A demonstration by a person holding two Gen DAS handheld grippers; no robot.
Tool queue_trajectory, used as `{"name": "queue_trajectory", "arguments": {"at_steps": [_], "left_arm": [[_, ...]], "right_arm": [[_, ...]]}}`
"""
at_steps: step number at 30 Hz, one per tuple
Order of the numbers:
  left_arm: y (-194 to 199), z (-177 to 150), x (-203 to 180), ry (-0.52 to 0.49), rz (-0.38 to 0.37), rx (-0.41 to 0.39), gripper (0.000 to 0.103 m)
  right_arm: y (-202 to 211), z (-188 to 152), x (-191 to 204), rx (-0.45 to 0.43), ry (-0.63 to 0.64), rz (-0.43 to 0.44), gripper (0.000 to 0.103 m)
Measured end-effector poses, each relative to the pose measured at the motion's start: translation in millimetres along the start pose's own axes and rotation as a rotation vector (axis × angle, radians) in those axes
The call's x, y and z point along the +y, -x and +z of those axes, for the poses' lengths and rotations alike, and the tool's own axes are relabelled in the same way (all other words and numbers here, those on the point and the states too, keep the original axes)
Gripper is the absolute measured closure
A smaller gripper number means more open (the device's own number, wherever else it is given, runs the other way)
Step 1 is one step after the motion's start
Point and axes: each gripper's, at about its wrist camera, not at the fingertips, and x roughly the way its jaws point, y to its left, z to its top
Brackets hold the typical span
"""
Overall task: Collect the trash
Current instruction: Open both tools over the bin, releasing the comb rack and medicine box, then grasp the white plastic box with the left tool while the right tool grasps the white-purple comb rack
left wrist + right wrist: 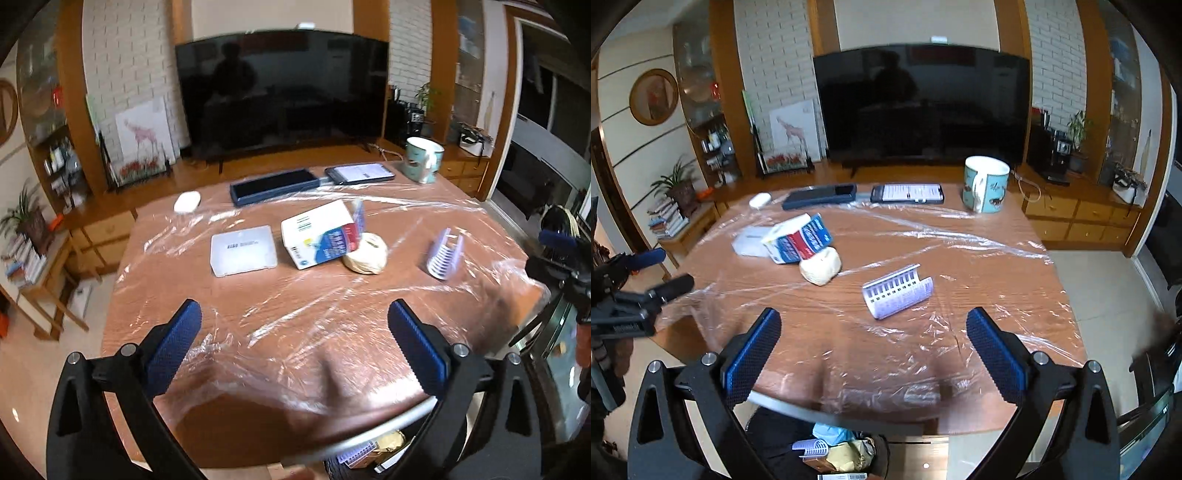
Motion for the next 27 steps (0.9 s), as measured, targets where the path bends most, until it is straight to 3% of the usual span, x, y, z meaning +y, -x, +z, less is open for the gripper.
{"name": "queue_trajectory", "arguments": {"at_steps": [5,15,27], "left_arm": [[-35.1,9.2,15.4,0.003,0.057,0.066,0.002],[-101.7,15.7,47.2,0.083,0.086,0.214,0.002],[-155.2,34.5,54.8,0.086,0.093,0.278,0.002]], "right_arm": [[-34.0,0.9,-9.7,0.074,0.024,0.016,0.004],[-91.7,-0.7,-26.1,0.204,0.053,0.049,0.005],[-131.8,7.8,-31.6,0.268,0.059,0.129,0.006]]}}
